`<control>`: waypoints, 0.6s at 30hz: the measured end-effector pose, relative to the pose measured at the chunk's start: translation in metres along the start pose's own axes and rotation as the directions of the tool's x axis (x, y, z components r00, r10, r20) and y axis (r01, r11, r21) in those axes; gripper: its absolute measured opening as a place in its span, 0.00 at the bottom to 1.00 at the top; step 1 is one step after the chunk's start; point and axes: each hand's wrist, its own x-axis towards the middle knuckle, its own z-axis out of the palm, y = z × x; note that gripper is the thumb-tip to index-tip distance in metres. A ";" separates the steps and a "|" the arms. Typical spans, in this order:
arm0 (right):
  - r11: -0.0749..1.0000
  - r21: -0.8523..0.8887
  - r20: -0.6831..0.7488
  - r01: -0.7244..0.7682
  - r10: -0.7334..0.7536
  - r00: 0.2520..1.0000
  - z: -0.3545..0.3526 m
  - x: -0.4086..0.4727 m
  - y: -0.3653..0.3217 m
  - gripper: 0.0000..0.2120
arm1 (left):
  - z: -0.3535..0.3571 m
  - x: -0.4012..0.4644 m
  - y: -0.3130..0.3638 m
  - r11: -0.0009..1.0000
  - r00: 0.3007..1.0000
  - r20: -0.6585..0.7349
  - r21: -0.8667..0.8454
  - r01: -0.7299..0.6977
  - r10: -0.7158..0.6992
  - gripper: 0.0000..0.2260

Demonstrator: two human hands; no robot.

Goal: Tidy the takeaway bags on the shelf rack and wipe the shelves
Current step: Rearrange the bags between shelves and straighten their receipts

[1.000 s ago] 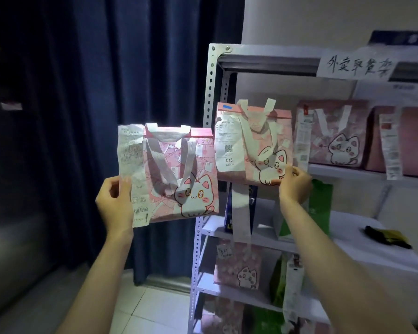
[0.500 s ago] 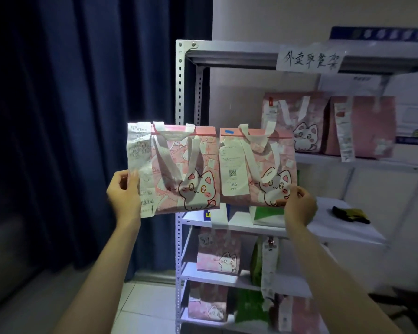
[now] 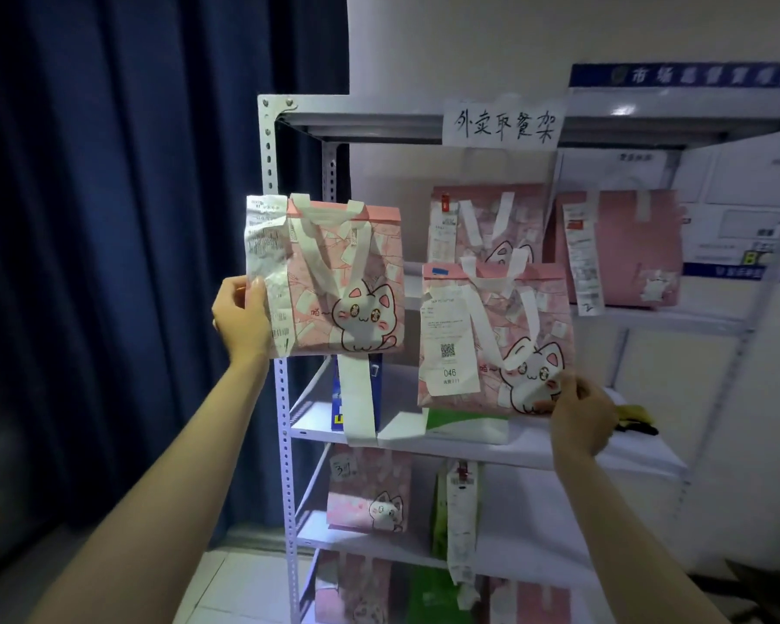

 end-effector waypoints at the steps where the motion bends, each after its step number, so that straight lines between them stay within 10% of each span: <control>1: 1.000 -0.001 0.003 -0.001 0.001 1.000 -0.003 0.004 0.002 0.16 | 0.008 0.001 -0.001 1.000 1.000 0.002 0.002 -0.007 0.007 0.08; 18: 0.998 0.056 -0.026 0.029 -0.027 0.999 0.036 0.049 0.018 0.17 | 0.130 0.075 -0.033 0.995 0.994 0.070 -0.063 -0.077 0.081 0.05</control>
